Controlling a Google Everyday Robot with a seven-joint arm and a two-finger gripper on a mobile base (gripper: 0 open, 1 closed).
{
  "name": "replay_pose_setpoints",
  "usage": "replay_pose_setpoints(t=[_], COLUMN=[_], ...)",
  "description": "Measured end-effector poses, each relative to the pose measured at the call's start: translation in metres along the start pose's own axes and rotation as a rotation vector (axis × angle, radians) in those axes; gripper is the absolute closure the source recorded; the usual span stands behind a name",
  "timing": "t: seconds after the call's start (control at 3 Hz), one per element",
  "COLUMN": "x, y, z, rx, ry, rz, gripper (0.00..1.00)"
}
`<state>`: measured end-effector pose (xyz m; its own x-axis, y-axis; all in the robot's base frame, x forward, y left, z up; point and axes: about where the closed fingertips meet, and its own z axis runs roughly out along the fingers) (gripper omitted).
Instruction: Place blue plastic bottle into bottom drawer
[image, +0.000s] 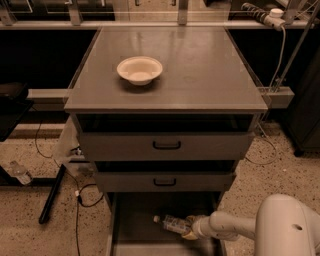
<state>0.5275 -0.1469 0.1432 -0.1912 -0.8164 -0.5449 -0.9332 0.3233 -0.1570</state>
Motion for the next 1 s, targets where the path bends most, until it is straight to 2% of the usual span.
replay_pose_setpoints(t=[0.33, 1.0], x=[0.0001, 0.0001], y=[-0.0002, -0.0001], z=[-0.0003, -0.0003], rx=[0.001, 0.000], ry=[0.000, 0.000], rz=[0.000, 0.000], gripper=[0.82, 0.35])
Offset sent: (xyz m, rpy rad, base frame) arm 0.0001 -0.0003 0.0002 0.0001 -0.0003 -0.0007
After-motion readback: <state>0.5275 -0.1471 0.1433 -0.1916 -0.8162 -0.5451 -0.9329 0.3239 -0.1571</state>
